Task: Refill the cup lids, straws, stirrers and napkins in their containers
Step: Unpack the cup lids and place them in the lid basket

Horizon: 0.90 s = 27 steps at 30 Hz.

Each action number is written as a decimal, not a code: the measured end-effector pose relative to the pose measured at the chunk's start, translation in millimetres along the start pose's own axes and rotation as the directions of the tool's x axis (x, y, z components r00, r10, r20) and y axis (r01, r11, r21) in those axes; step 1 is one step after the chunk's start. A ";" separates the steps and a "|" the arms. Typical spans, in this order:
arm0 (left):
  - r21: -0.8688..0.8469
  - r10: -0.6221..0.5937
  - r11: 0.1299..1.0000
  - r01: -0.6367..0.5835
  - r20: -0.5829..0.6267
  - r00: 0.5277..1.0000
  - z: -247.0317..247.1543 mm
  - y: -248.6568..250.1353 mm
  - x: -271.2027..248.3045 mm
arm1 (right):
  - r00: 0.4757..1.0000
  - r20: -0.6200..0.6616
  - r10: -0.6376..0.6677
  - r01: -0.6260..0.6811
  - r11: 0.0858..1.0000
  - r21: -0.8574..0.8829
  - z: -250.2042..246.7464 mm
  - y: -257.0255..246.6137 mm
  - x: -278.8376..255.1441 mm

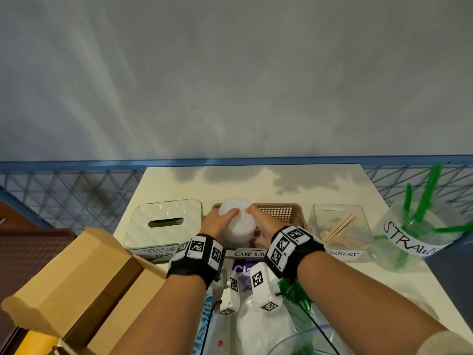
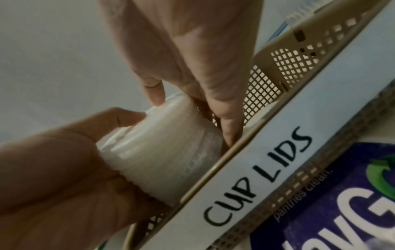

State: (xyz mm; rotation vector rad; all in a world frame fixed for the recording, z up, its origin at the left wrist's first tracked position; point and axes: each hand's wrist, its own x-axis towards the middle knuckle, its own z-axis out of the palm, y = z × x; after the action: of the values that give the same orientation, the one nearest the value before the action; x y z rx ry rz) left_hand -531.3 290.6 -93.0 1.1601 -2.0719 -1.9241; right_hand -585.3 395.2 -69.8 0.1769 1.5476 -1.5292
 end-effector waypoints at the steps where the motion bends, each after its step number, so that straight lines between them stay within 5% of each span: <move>1: 0.010 0.001 1.000 -0.001 0.009 1.000 0.5 1.6 -3.4 | 1.000 -0.001 0.009 -0.009 1.000 0.006 -1.8 1.0 1.8; 13: 0.280 0.113 0.956 -0.085 -0.083 0.990 11.1 -0.2 -10.9 | 0.999 -0.026 0.033 -0.037 0.982 -0.183 -8.2 8.2 14.5; 19: 0.500 0.190 0.860 -0.104 -0.123 0.974 17.9 1.4 -9.9 | 0.999 -0.047 -0.013 -0.002 0.950 -0.312 -10.3 13.3 27.9; 27: 0.503 0.157 0.862 -0.066 -0.142 0.977 10.5 -1.6 -7.3 | 0.990 -0.132 -0.048 -0.023 0.871 -0.491 -9.7 7.7 27.1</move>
State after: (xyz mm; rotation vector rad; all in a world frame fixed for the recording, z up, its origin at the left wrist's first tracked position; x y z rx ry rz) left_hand -531.1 303.4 -93.5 1.2011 -2.5425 -1.2082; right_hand -600.2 392.0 -95.4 -0.0208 2.0032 -1.0996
